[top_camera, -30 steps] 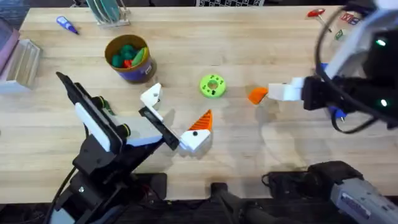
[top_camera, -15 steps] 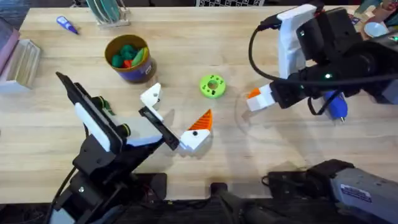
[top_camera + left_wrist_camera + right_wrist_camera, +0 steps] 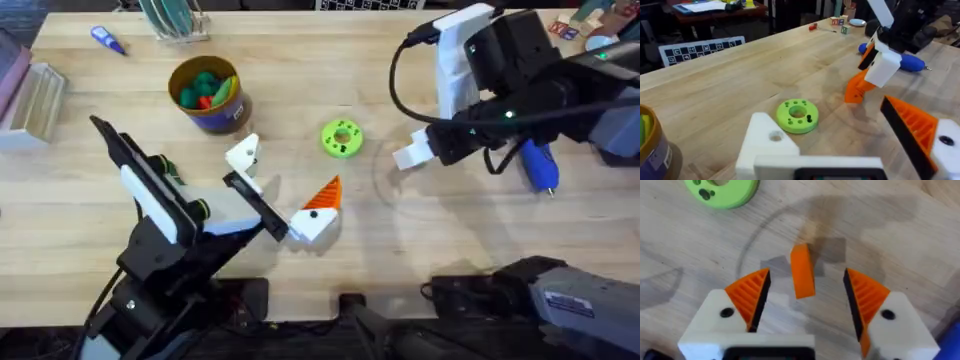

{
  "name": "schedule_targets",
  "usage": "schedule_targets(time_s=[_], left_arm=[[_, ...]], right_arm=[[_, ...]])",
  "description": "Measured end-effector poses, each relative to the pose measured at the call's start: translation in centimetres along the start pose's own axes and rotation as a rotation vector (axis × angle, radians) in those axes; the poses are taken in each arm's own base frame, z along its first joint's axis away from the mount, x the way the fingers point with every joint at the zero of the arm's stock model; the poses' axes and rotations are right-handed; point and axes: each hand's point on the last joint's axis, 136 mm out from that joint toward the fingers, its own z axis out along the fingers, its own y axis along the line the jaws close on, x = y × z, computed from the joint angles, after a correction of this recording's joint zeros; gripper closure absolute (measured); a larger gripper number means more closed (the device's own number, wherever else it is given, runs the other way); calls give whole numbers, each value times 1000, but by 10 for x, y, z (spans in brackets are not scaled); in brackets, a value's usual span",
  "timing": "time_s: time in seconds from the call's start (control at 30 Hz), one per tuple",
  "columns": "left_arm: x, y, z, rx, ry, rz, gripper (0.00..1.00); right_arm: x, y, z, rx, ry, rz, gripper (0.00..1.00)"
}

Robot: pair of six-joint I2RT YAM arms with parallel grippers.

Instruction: Pick up the gripper from the table and insert it into the empty holder that is missing its gripper. Then pick up a screw, insert it into the mounting hole, and use the screwdriver to tighten it. Finally, clean up the table by picking up the vegetable and placing it into the bucket.

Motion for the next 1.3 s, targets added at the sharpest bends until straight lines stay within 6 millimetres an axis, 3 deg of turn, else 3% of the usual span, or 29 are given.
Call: schedule_targets(time_s=[0.2, 0.3, 0.47, 0.53, 0.77, 0.87, 0.97, 1.1, 1.3], left_arm=[[0, 0, 0, 0, 0, 0, 15], [0, 0, 0, 0, 0, 0, 15], [0, 0, 0, 0, 0, 0, 14], [0, 0, 0, 0, 1, 0, 13], [0, 0, 0, 0, 0, 0, 14], [0, 0, 0, 0, 0, 0, 14], [0, 0, 0, 0, 0, 0, 15], [0, 0, 0, 0, 0, 0, 15], [0, 0, 0, 0, 0, 2, 15]], right_arm=[[1, -1, 4, 1, 11, 0, 210], [0, -1, 4, 1, 12, -1, 412], [0, -1, 5, 1, 14, -5, 906], [-1, -1, 5, 4, 10, -3, 986], [0, -1, 4, 4, 10, -3, 987], [0, -1, -8, 6, -4, -3, 988], [-9, 0, -36, 15, -75, -6, 989], [-26, -5, -91, 44, -269, 44, 989], [-16, -14, -154, 35, -517, 194, 989]])
